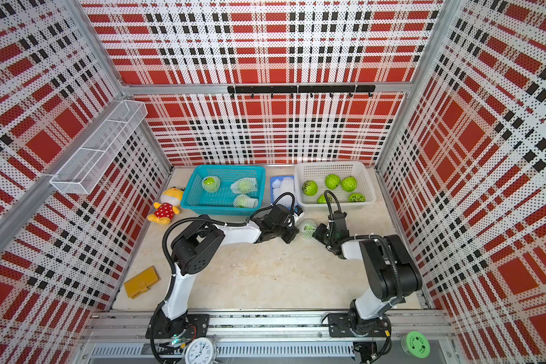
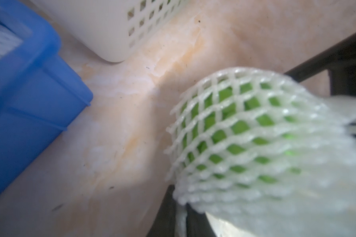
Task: Sleeve custard apples in foam nets
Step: Put on the foam net on the custard apple.
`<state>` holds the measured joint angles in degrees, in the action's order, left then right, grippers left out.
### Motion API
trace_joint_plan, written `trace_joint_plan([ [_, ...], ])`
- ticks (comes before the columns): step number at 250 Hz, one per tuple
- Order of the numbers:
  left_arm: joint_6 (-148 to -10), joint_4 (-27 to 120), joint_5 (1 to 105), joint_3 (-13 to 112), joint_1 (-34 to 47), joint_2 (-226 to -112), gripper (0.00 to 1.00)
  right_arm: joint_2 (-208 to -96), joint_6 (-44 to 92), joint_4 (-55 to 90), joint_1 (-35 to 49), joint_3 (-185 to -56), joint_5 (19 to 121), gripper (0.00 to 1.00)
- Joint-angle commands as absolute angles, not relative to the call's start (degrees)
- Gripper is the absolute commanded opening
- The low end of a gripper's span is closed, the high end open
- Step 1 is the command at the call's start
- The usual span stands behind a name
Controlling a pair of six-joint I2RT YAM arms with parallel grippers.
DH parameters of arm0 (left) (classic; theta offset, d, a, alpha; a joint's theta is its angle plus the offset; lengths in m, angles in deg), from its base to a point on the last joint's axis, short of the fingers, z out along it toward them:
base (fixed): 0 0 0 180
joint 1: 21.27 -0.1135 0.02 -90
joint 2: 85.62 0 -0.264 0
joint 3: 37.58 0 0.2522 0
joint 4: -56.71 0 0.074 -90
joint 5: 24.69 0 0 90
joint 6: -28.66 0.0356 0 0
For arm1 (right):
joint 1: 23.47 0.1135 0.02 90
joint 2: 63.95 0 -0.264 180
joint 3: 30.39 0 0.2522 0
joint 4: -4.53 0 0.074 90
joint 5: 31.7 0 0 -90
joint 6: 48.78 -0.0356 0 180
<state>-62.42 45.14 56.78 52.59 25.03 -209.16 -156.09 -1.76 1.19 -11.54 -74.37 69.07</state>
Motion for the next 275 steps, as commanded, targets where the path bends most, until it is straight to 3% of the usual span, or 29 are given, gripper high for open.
trace_joint_plan([
  [1, -63.3, 39.4, 58.2, 52.6, 24.7, -211.9, 0.12, -155.2, -0.7, 3.7, -11.2, -74.2, 67.4, 0.07],
  [45, -63.0, 39.2, 58.0, 52.6, 24.8, -211.6, 0.12, -151.1, 0.5, 4.8, -11.2, -74.0, 66.6, 0.16],
  [91, -62.2, 38.5, 58.1, 52.9, 24.8, -211.6, 0.12, -141.9, 3.2, 9.7, -11.2, -74.3, 64.6, 0.43],
  [153, -61.9, 38.2, 57.7, 53.3, 25.0, -211.8, 0.12, -130.8, 5.0, 16.0, -12.3, -76.8, 62.3, 0.63],
  [220, -62.0, 38.1, 57.5, 53.7, 25.1, -212.2, 0.12, -143.3, 6.9, 11.9, -12.1, -85.3, 72.4, 0.72],
  [275, -62.4, 38.2, 57.4, 54.0, 25.2, -212.1, 0.13, -150.9, 7.7, 9.0, -10.1, -86.0, 72.7, 0.78],
])
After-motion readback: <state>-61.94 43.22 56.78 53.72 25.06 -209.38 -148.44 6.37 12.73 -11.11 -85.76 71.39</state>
